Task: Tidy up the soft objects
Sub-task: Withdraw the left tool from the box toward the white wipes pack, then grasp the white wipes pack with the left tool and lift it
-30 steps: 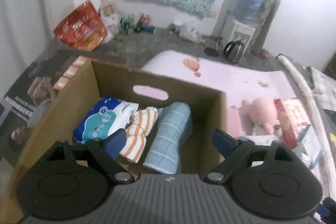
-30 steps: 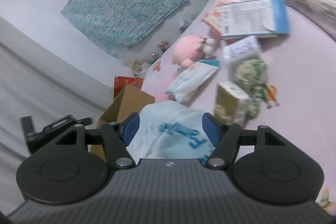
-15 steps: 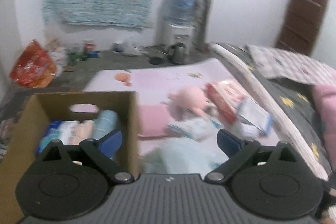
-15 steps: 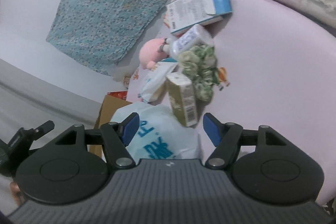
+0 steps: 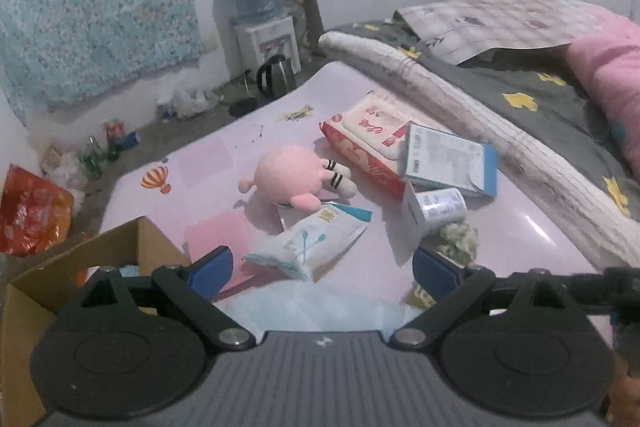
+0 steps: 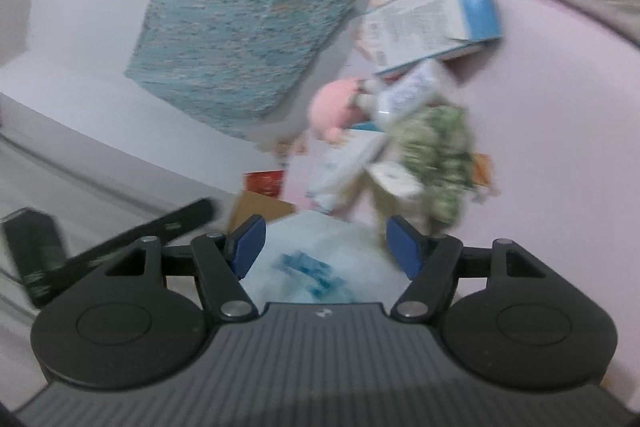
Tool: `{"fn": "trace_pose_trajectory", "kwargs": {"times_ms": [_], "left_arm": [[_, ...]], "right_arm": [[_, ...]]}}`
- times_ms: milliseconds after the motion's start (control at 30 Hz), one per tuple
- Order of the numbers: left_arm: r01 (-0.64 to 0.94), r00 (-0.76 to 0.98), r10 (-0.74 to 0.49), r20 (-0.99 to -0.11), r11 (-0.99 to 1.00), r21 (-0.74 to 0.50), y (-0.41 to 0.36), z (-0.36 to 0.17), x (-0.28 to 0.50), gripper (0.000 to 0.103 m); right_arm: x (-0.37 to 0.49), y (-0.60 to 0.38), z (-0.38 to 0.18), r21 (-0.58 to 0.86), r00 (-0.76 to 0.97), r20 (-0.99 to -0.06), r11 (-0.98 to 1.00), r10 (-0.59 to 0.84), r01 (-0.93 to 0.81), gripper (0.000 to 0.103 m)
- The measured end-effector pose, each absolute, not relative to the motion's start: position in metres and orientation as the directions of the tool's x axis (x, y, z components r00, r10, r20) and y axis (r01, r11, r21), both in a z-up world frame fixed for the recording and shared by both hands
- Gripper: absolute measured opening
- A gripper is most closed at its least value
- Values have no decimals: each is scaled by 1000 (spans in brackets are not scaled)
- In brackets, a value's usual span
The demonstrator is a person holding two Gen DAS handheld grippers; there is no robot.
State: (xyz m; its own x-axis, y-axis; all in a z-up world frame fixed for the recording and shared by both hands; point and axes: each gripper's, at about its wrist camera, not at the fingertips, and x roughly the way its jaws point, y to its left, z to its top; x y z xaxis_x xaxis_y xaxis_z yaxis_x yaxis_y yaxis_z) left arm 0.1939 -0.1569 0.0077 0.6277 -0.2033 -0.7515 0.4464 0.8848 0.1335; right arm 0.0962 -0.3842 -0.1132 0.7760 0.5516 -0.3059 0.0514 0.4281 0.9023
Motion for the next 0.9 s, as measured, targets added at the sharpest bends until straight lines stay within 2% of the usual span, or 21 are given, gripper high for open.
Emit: {"fn": "trace_pose_trajectory", "kwargs": {"times_ms": [67, 100, 200, 333, 600, 767, 900], "left_arm": [[408, 588, -207, -782, 911, 65, -154, 4, 219, 94], [375, 572, -200, -796, 926, 36, -151, 1, 230, 90], [241, 519, -174, -837, 969, -52, -137, -11, 266, 72], [133, 440, -179, -880, 982, -133, -124, -31, 306, 60], [-2, 340, -206, -918, 976, -220, -112, -64, 352, 55], [-10, 315, -220, -923, 972, -235, -112, -75, 367, 55], [-34, 269, -238, -933, 966, -256, -112, -91, 375, 51]], "right_arm": [[112, -379, -106, 908, 766, -292, 419, 573, 32, 66], [123, -374, -101, 903, 755, -299, 428, 583, 27, 66], [158, -354, -87, 876, 718, -353, 482, 600, 28, 65], [210, -324, -77, 833, 655, -451, 550, 606, 65, 66], [271, -282, -100, 739, 553, -618, 653, 559, 166, 66], [286, -281, -119, 729, 545, -644, 646, 537, 226, 66], [294, -284, -132, 742, 545, -640, 620, 542, 254, 66]]}}
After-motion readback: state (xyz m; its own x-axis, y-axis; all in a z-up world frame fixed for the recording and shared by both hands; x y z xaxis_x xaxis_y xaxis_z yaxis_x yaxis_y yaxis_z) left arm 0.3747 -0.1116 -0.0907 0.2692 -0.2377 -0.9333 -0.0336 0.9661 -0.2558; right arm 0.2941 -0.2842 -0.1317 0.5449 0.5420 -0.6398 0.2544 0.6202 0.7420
